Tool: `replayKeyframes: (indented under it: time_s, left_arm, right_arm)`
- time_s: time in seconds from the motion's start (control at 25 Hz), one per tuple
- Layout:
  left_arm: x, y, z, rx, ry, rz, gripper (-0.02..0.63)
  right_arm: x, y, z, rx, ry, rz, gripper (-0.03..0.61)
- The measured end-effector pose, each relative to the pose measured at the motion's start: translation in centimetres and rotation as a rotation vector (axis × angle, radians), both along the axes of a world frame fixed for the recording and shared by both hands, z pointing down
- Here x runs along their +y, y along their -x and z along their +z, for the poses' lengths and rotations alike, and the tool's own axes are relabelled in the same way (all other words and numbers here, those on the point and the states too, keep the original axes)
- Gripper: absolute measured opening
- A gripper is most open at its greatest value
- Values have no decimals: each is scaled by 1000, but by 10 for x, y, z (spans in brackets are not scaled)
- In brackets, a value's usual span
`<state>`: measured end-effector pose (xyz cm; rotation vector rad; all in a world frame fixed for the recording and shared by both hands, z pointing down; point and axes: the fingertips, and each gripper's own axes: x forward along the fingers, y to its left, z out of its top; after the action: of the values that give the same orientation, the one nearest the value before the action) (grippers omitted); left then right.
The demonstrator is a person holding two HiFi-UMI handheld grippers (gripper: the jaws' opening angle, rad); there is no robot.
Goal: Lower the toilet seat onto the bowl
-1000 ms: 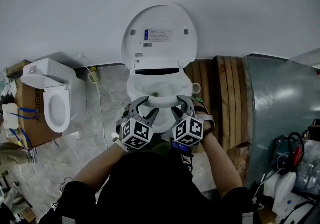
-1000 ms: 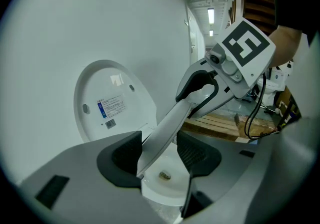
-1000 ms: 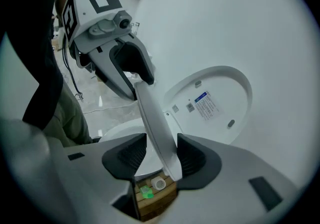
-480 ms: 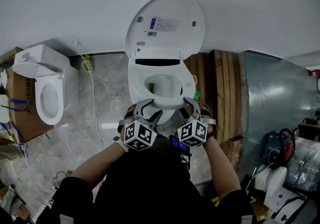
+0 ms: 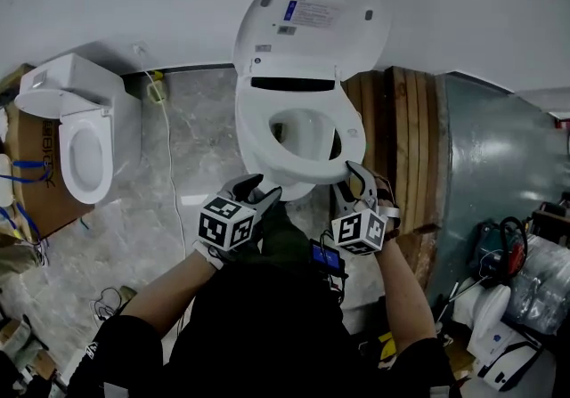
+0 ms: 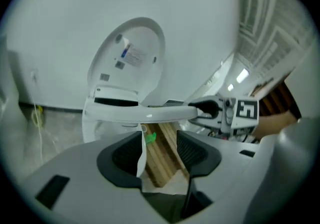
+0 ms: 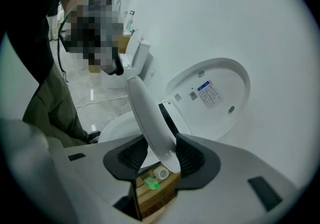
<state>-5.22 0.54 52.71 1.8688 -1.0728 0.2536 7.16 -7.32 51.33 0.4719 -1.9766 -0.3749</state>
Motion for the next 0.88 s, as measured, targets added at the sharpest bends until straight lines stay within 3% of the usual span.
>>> replayKeyframes:
  time_s: [0.16, 0.24, 0.6, 0.76, 0.88]
  left_arm:
    - [-3, 6, 16, 343, 184, -230, 225]
    - [-6, 6, 24, 430, 228, -309, 224]
    - [-13, 6, 49, 528, 300, -484, 225]
    - [-8, 1, 62, 499, 335, -508, 221]
    - [-8, -7, 67, 569, 356, -544, 215]
  right_arm:
    - [10, 1, 9, 3, -19, 2, 190]
    - [14, -3, 16, 3, -24, 2, 190]
    - [35, -12, 37, -37, -12, 1, 206]
    - [44, -19, 46, -42, -6, -30, 209]
    - [51, -30, 48, -27, 9, -47, 209]
